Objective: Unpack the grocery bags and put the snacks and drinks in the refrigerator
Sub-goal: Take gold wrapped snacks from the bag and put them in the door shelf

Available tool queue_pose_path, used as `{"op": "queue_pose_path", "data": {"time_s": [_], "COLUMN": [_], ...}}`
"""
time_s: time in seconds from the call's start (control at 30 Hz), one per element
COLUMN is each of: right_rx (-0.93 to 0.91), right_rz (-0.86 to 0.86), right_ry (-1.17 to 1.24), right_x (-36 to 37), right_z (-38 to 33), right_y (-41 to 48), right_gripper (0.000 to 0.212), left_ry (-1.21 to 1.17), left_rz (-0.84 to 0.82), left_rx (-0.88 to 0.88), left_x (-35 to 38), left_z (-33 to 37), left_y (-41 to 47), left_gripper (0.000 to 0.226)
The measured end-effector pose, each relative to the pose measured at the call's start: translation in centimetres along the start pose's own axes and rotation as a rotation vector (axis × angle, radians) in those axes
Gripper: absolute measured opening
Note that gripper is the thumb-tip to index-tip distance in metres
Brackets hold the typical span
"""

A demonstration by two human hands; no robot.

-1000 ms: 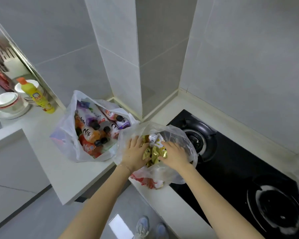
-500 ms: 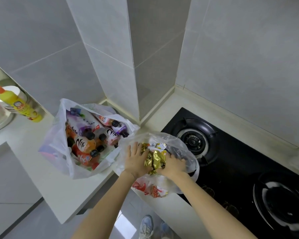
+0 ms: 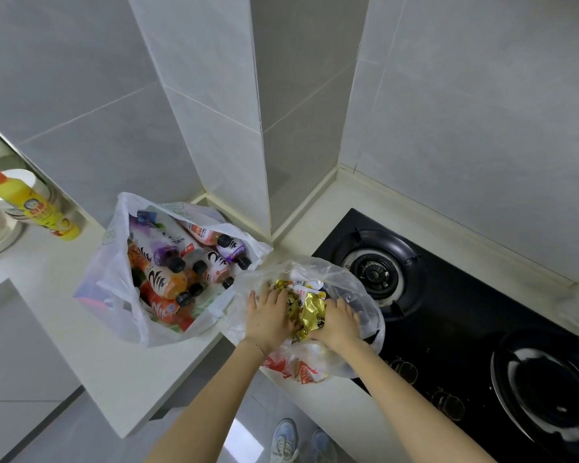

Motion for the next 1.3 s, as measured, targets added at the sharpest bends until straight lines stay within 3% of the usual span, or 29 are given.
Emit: {"op": "queue_pose_path", "data": {"time_s": [0.23,0.43,0.6,0.73,0.93,1.17,1.3], "right_rx": [-0.016,-0.009,-0.054,-0.061,-0.106,-0.104,-0.068], "right_rz": [0.037,0.107,0.173,0.27,0.379,0.527,0.692], "right_ry": [0.036,0.054,0.05,0.12,0.322,0.589,0.837], "right_x": [0.2,0.3,-0.5,-1.2,-3.3,-5.2,-6.2], "right_z": [0.1,-0.2,0.0,-0.5,-1.2,-2.4,-2.8], "right_y": [-0.4,-1.0,-1.4,-1.9,-2.3,-2.9,-3.8], "right_gripper": [0.075,0.088,0.063,0.059,0.058,0.066,0.072], "left_ry": [0.018,0.026,-0.015,-0.107,-0.46,-0.992,-1.188], "left_rz": [0.049,0.097,0.115,0.14,0.19,0.165,0.137], "left_rx": [-0.043,-0.031,-0.073,-0.082,-0.052,-0.08,-0.071], "left_x": [0.2,0.4,0.6,-0.3,-1.0,-3.9,-5.6], "left_z": [0.5,-0.3,-1.0,-0.6,-0.8,-0.4,-0.9], "left_y": [-0.1,0.2,-0.2,-0.7,-1.6,-3.0,-3.7], "left_gripper": [0.035,0.045,0.034,0.022,0.01,0.022,0.023]}}
Point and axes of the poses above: each hand's wrist, its own y-axis towards the middle knuckle, its own x-axis out of the palm, z = x × y, the point moved 1 cm from there along y, towards the middle knuckle, and after that the axes turned 14 degrees about -x, right-handed, at the moved point
